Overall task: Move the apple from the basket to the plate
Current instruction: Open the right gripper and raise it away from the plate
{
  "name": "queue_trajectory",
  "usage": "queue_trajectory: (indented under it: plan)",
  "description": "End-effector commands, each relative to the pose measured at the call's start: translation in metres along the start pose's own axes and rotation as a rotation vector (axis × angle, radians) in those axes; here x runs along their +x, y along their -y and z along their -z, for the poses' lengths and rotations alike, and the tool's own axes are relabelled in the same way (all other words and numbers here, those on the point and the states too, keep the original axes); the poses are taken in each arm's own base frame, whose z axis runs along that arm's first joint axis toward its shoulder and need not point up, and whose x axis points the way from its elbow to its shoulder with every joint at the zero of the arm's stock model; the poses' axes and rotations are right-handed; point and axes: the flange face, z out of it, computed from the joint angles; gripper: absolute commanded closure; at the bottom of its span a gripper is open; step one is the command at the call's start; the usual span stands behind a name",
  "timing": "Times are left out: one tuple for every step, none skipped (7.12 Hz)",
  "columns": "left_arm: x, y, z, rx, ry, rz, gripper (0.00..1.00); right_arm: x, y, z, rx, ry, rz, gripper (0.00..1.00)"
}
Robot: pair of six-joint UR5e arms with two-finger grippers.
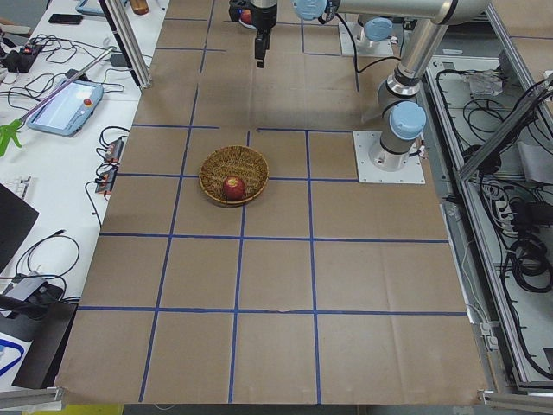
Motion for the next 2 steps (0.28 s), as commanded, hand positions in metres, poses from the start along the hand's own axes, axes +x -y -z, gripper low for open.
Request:
queue_trajectory:
  plan:
    - [0.0006, 0.0003, 0.0000, -0.004, -0.002, -0.001, 0.01, 0.0001, 0.0001, 0.0001, 0.001, -0.002, 0.000, 0.00]
    - [0.0003, 0.0013, 0.0001, -0.002, -0.008, 0.001, 0.01, 0.0002, 0.0008, 0.0001, 0.001, -0.002, 0.000, 0.00]
